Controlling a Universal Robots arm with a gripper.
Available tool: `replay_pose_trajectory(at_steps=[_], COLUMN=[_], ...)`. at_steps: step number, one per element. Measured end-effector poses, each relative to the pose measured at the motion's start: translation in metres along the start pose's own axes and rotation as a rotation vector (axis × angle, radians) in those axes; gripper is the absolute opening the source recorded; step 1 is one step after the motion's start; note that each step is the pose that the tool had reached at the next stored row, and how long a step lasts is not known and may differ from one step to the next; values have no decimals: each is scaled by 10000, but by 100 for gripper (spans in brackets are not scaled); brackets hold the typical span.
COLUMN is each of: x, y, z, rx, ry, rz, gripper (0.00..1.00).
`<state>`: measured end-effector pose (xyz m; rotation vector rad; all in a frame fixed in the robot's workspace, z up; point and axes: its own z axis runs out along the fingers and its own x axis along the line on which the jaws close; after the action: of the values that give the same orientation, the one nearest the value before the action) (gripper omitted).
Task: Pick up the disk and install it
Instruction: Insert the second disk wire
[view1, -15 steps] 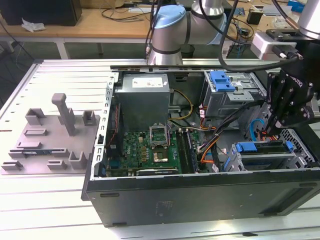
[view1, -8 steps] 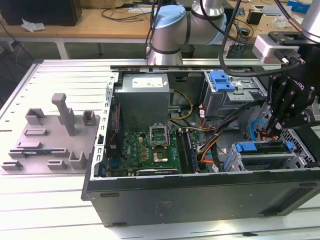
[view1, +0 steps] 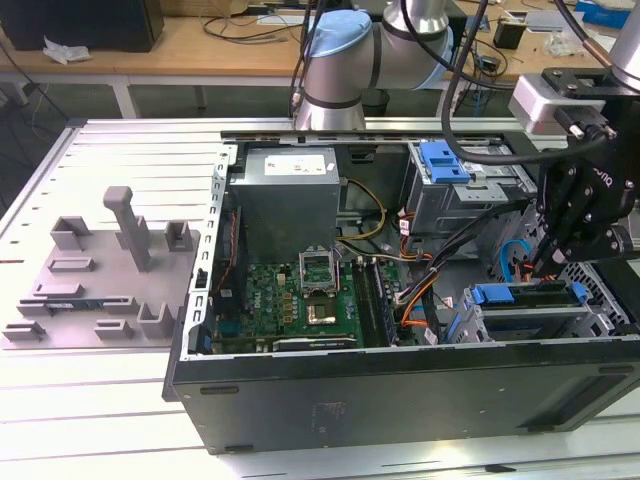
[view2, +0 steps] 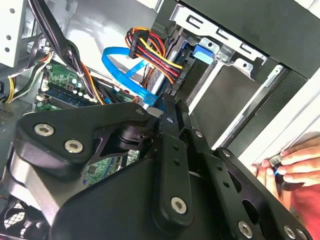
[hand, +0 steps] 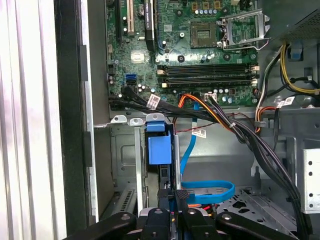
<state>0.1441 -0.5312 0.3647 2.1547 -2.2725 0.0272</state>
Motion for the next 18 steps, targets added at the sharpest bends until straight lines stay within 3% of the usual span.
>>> replay_pose_trajectory(at_steps=[10,18], x=[11,11], y=[-1,-1], z=[17,16], rx=[-3,-3], ry=[-76,-76], rz=[-72,-76], gripper=[16,16])
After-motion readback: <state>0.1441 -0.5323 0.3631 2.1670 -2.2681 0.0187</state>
